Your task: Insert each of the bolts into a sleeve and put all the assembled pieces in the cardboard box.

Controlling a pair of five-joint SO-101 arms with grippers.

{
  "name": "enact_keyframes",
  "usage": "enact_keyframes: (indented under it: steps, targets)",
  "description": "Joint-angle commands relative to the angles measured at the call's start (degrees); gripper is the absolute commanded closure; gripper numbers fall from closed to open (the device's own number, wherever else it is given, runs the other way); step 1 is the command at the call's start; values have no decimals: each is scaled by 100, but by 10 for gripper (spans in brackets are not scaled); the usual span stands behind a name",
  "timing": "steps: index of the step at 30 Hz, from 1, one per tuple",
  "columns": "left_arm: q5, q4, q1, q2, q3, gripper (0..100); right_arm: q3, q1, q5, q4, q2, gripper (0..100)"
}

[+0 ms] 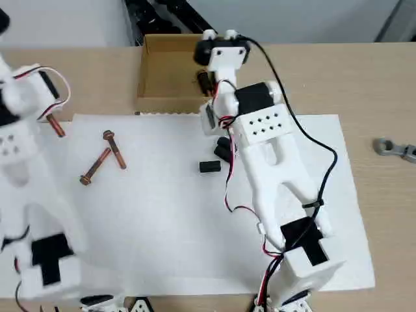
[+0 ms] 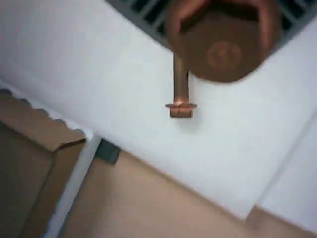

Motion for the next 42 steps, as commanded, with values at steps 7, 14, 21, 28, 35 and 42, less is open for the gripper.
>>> enact_keyframes:
  steps: [7, 14, 21, 28, 35, 42]
  targets:
    - [-519, 26, 0, -1688, 620, 995, 44, -198, 1248, 787, 426, 995]
    - [-695, 18, -26, -2259, 1279, 995, 44, -207, 3912, 716, 488, 994]
    - [-695, 18, -35, -2796, 1288, 995, 44, -365, 4651, 716, 532, 937]
    - [-703, 18, -35, -3807, 1288, 995, 44, -391, 4659, 725, 971, 815]
    - [-1020, 18, -35, -4475, 1420, 995, 35, -462, 4958, 716, 1235, 857]
    - [-993, 18, -35, -4554, 1789, 995, 35, -541, 5389, 453, 1464, 857]
